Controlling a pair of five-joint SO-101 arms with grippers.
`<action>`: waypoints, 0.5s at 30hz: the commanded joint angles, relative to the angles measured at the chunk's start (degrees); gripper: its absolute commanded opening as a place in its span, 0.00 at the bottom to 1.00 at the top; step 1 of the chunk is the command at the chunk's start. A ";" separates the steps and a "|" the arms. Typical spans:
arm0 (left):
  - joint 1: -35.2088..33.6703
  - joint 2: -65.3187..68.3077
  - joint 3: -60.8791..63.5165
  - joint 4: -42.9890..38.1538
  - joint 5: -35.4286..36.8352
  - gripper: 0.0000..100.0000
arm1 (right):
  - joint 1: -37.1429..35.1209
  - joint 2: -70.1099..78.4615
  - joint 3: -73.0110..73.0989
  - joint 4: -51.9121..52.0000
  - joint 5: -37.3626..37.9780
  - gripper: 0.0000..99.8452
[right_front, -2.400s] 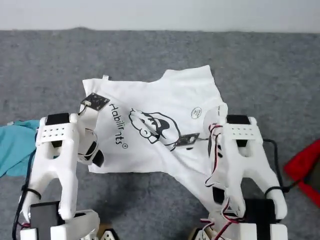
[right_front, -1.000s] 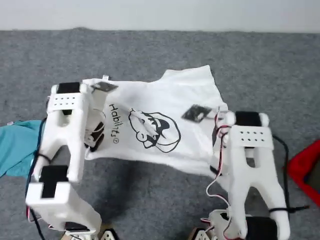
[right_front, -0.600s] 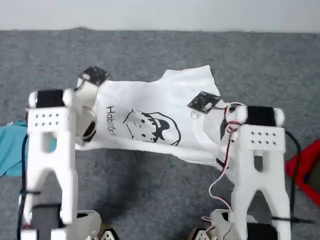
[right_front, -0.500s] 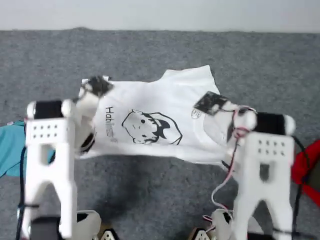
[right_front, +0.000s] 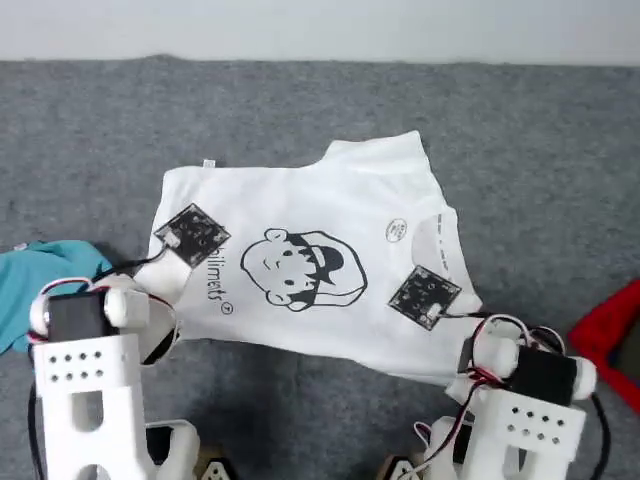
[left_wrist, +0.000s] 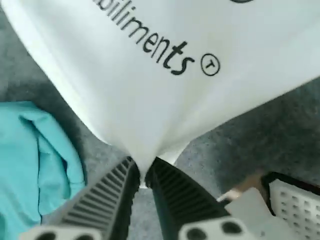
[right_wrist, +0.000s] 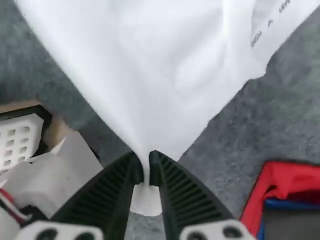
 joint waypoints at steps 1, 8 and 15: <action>-1.67 -0.26 -2.68 1.67 -0.62 0.01 | 1.10 0.75 -0.35 2.33 0.97 0.01; 3.34 15.74 -22.20 2.02 12.04 0.01 | -5.58 11.82 -17.23 2.24 -11.69 0.01; 4.57 29.54 -32.57 2.11 15.03 0.01 | -9.98 35.30 -43.43 2.33 -17.85 0.01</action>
